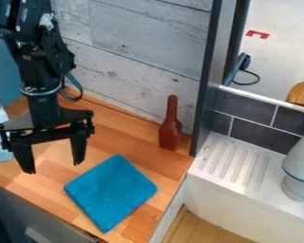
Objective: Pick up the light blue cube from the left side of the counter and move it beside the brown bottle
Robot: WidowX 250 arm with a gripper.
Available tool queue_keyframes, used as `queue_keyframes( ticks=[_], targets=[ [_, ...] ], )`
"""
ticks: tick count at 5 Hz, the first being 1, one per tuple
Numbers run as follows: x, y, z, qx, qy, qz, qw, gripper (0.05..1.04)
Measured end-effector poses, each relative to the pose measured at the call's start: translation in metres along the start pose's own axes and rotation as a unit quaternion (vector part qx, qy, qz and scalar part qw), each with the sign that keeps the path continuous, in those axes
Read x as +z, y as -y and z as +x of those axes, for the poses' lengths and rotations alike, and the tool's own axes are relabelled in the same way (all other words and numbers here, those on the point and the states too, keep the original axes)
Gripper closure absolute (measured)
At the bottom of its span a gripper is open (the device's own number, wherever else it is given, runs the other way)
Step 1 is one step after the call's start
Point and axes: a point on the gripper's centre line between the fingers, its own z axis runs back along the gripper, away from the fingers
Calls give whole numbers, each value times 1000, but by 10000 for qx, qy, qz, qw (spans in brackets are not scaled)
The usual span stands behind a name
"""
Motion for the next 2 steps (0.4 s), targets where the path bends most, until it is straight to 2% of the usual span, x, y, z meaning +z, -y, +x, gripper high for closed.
queue_keyframes(
  ticks=[1,2],
  targets=[
    [-4,-1,-2,-8,-82,57,9999,83],
    [-12,-10,11,87,-156,34,9998,83]
  ],
)
